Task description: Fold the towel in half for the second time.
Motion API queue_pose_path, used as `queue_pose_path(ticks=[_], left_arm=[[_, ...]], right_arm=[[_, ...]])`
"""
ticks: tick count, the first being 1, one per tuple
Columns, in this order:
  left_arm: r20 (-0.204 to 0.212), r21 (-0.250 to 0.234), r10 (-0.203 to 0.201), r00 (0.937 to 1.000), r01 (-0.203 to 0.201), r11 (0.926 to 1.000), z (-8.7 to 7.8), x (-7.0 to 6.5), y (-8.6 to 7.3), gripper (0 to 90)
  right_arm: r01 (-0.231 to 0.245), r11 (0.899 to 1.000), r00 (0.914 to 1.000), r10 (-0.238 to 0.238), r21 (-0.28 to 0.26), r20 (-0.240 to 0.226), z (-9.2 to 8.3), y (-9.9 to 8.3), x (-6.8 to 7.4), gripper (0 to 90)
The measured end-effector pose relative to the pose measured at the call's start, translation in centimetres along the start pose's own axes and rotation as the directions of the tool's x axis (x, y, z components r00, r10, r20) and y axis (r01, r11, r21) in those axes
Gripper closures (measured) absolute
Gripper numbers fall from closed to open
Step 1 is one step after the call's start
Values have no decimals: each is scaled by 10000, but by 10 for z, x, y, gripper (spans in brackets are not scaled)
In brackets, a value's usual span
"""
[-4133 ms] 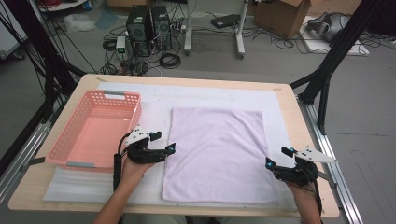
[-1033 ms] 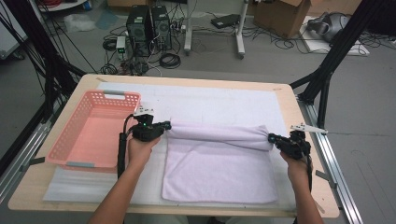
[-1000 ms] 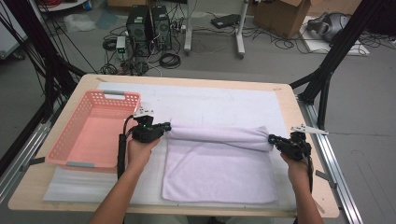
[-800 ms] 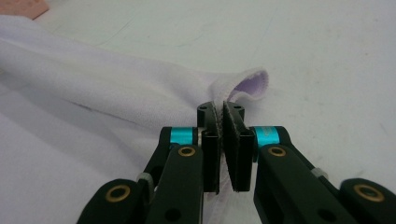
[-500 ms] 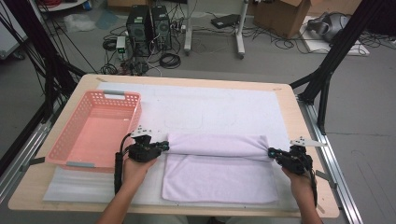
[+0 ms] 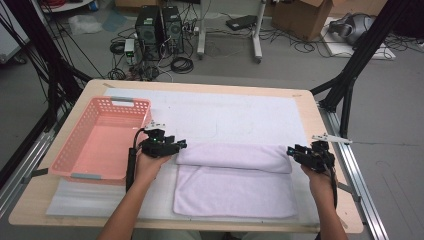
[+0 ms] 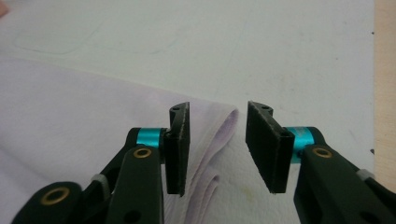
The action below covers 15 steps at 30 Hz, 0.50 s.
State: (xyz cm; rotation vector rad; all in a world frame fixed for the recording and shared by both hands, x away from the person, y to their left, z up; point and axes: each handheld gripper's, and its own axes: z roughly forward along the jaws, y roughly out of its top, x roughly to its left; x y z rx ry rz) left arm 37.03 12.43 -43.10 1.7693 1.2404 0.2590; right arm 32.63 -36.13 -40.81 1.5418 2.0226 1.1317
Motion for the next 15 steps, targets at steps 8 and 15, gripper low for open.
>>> queue_pose_path(ticks=[8, 15], left_arm=[[10, 655, -6, 10000, 6, 9979, 23, 0, -5, 482], [-209, 713, 275, 9994, -260, 9971, 25, -2, -7, 750]], right_arm=[[163, 9919, 9996, -190, 1260, 206, 37, 7, -2, 508], [718, 9796, 9932, -875, 1877, 770, 51, 6, 1, 563]])
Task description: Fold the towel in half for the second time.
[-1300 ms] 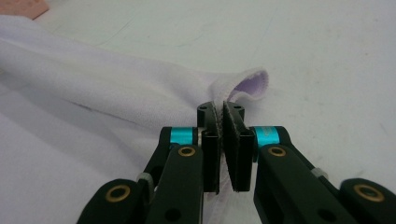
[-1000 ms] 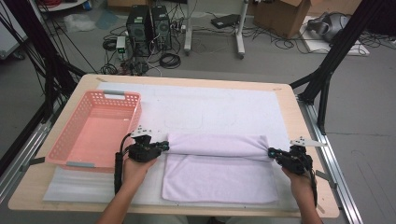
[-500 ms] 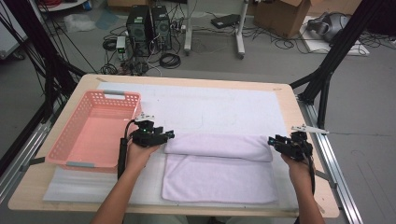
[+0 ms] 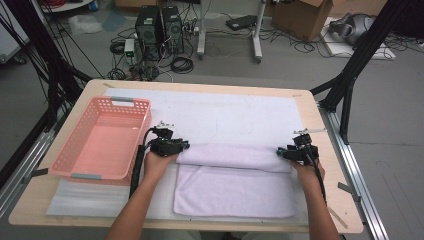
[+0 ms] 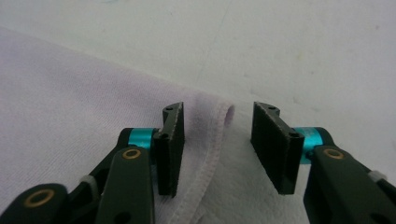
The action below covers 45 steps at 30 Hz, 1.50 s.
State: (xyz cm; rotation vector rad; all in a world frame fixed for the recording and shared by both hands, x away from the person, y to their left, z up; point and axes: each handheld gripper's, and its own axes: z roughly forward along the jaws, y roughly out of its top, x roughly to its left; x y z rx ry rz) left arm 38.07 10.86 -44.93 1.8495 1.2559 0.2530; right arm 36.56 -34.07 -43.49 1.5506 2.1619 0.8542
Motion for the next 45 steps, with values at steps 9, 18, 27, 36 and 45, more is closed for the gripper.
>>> queue_pose_path(ticks=[9, 18, 27, 36, 45], left_arm=[[121, -875, -258, 9996, 267, 9958, -12, 0, 5, 828], [789, -1571, 74, 9969, 51, 9876, -40, -8, 4, 825], [1039, -1949, 882, 9907, -666, 9786, -65, -24, -18, 823], [1308, -2302, 1303, 9828, -977, 9682, -86, -34, -41, 821], [1399, -2201, 1421, 9799, -1092, 9694, -100, -35, -65, 813]], right_arm=[[317, 9960, 9991, -340, -830, -268, -8, 0, 5, 863], [148, 9744, 9972, -308, -2243, -682, -37, -8, 7, 863], [566, 9580, 9949, -776, -2811, -644, -62, -37, 17, 863], [762, 9345, 9893, -1143, -3478, -902, -90, -63, 27, 862], [602, 9325, 9857, -1118, -3561, -1260, -105, -84, 35, 864]])
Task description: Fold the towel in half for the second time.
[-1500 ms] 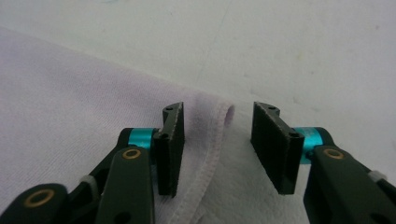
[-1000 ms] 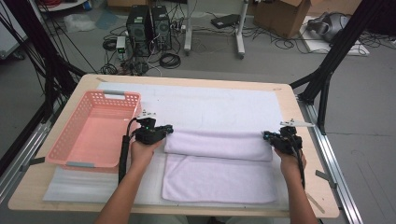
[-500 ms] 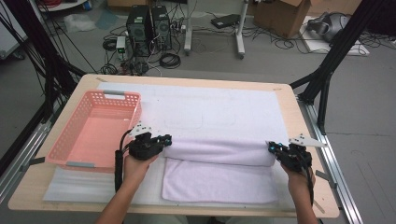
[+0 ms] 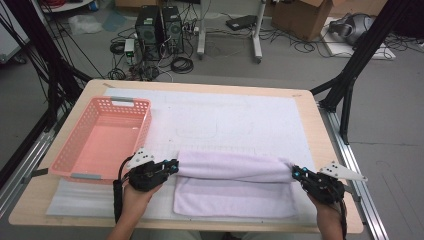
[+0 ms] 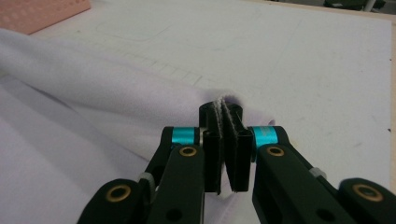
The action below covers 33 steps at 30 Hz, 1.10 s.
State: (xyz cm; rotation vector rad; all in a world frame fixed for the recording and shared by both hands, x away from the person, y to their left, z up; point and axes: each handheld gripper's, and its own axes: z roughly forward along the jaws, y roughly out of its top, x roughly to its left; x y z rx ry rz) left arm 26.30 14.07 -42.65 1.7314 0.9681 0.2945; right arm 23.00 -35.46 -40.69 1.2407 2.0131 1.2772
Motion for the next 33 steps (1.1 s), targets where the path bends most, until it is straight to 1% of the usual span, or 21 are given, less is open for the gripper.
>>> queue_pose_path(ticks=[4, 8, 10, 12, 13, 14, 15, 16, 17, 18, 19, 20, 21, 24, 27, 28, 29, 30, 31, 32, 33], left_arm=[[111, 167, 83, 9999, -85, 9998, -1, -2, -6, 804], [228, 189, 47, 9997, -52, 9998, -5, -4, -8, 801], [314, 334, 150, 9994, -160, 9993, -6, -7, -12, 801], [377, 502, 250, 9990, -269, 9984, -8, -10, -15, 801], [380, 507, 238, 9990, -257, 9984, -9, -11, -16, 800], [367, 495, 241, 9990, -259, 9984, -10, -11, -16, 788], [311, 455, 183, 9993, -197, 9988, -10, -10, -16, 749], [206, 300, 73, 9998, -79, 9995, -11, -9, -14, 697], [126, 223, 47, 9999, -50, 9997, -11, -8, -13, 617], [41, 53, 10, 10000, -10, 10000, -12, -8, -12, 567], [-13, -110, 84, 10000, -84, 9999, -13, -7, -10, 550], [-80, -273, 117, 9999, -120, 9996, -13, -6, -8, 533], [-143, -382, 42, 9999, -47, 9993, -13, -5, -7, 501], [-164, -519, -211, 9996, 203, 9984, -9, 0, -2, 488], [-187, -423, -286, 9994, 278, 9987, -3, 2, 0, 488], [-175, -383, -303, 9994, 296, 9988, -2, 2, -1, 488], [-162, -349, -276, 9995, 270, 9990, -1, 1, -1, 489], [-141, -316, -266, 9995, 262, 9992, -1, 1, -1, 489], [-141, -315, -245, 9996, 241, 9992, -2, 1, -1, 490], [-142, -367, -305, 9994, 300, 9989, -2, 1, -1, 490], [-153, -393, -313, 9994, 307, 9988, -2, 1, -1, 490]], right_arm=[[41, 9997, 9999, -38, 257, -110, -6, -7, 2, 865], [54, 9993, 9999, -48, 373, -157, -12, -13, 2, 865], [-38, 9986, 9998, 49, 519, -194, -15, -17, 3, 864], [7, 9977, 9997, 10, 682, -249, -16, -21, 3, 856], [-86, 9966, 9996, 106, 815, -245, -18, -23, 5, 830], [-81, 9963, 9998, 97, 851, -192, -19, -24, 6, 757], [-290, 9963, 9996, 293, 814, -20, -21, -25, 6, 670], [-467, 9966, 9987, 454, 672, 211, -24, -25, 7, 652], [-556, 9975, 9981, 544, 428, 304, -28, -24, 5, 642], [-695, 9972, 9968, 684, 266, 412, -31, -23, 4, 619], [-775, 9970, 9956, 774, -5, 524, -33, -22, 2, 616], [-875, 9960, 9948, 882, -175, 515, -34, -20, 0, 617], [-974, 9949, 9937, 987, -275, 531, -34, -19, -2, 621], [-914, 9956, 9949, 922, -206, 414, -23, -13, -2, 646], [-698, 9972, 9974, 702, 275, -132, 0, -6, 4, 634], [-572, 9969, 9975, 593, 545, -378, 8, -5, 6, 622], [-362, 9964, 9977, 404, 772, -536, 15, -5, 9, 608], [-99, 9950, 9969, 176, 999, -767, 22, -5, 11, 608], [124, 9925, 9959, -14, 1218, -904, 26, -5, 14, 611], [287, 9894, 9956, -156, 1420, -928, 28, -6, 16, 674], [562, 9852, 9940, -399, 1620, -1019, 29, -6, 17, 769]])
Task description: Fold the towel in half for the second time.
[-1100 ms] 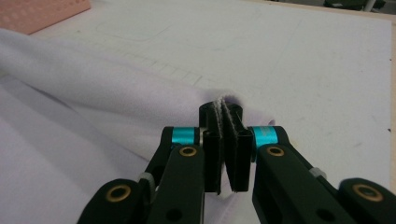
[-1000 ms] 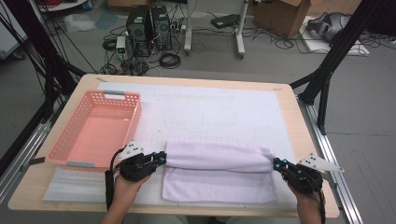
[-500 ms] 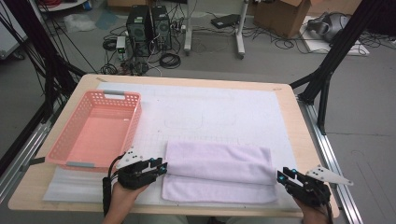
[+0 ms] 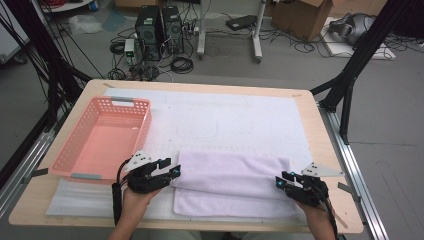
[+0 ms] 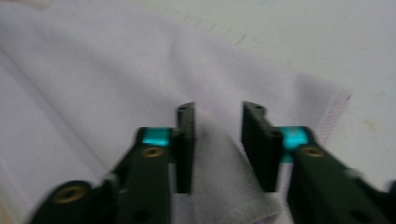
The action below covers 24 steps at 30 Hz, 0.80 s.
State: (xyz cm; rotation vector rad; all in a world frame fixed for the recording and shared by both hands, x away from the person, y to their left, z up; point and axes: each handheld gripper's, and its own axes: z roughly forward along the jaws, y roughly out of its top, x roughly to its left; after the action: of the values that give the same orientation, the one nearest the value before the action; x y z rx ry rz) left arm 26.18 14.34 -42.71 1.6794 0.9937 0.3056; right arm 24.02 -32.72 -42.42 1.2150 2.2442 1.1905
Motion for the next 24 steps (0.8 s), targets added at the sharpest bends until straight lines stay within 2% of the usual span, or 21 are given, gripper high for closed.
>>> queue_pose_path(ticks=[2, 5, 8, 10, 13, 14, 16, 18, 19, 21, 23, 24], left_arm=[[-88, 3, -12, 10000, 12, 10000, -1, 2, 0, 490], [-174, 7, -24, 9998, 24, 10000, -2, 4, 0, 489], [-225, 28, -35, 9997, 35, 10000, -2, 5, 1, 482], [-262, 88, -17, 9997, 19, 10000, -1, 6, 1, 470], [-329, 236, 11, 9995, -3, 9997, 2, 8, 1, 452], [-324, 275, -20, 9995, 29, 9996, 4, 9, 1, 445], [-333, 462, -63, 9994, 78, 9989, 9, 11, 1, 431], [-402, 644, -134, 9991, 159, 9978, 14, 12, 2, 428], [-454, 728, -171, 9988, 203, 9971, 17, 13, 3, 427], [-575, 976, -235, 9981, 290, 9948, 24, 17, 4, 418], [-694, 1226, -440, 9966, 523, 9911, 31, 20, 5, 408], [-747, 1331, -486, 9960, 583, 9894, 34, 22, 5, 408]], right_arm=[[176, 9998, 9998, -174, 120, -123, -3, -1, 2, 846], [288, 9995, 9993, -285, 129, -234, -11, -5, 5, 855], [484, 9986, 9970, -471, 205, -622, -21, -13, 8, 849], [436, 9984, 9945, -400, 352, -967, -27, -17, 9, 812], [298, 9991, 9905, -253, 308, -1353, -33, -22, 9, 639], [148, 9999, 9928, -144, 23, -1188, -35, -22, 7, 591], [-325, 9971, 9938, 248, -695, -1088, -38, -20, 3, 555], [-561, 9920, 9979, 521, -1130, -387, -36, -15, -2, 555], [-660, 9920, 9977, 674, -1078, 97, -32, -12, -6, 552], [-709, 9955, 9920, 770, -635, 996, -19, -9, -13, 514], [-733, 9971, 9867, 755, -202, 1440, -6, -8, -20, 494], [-738, 9973, 9864, 736, -43, 1467, 0, -7, -22, 495]])
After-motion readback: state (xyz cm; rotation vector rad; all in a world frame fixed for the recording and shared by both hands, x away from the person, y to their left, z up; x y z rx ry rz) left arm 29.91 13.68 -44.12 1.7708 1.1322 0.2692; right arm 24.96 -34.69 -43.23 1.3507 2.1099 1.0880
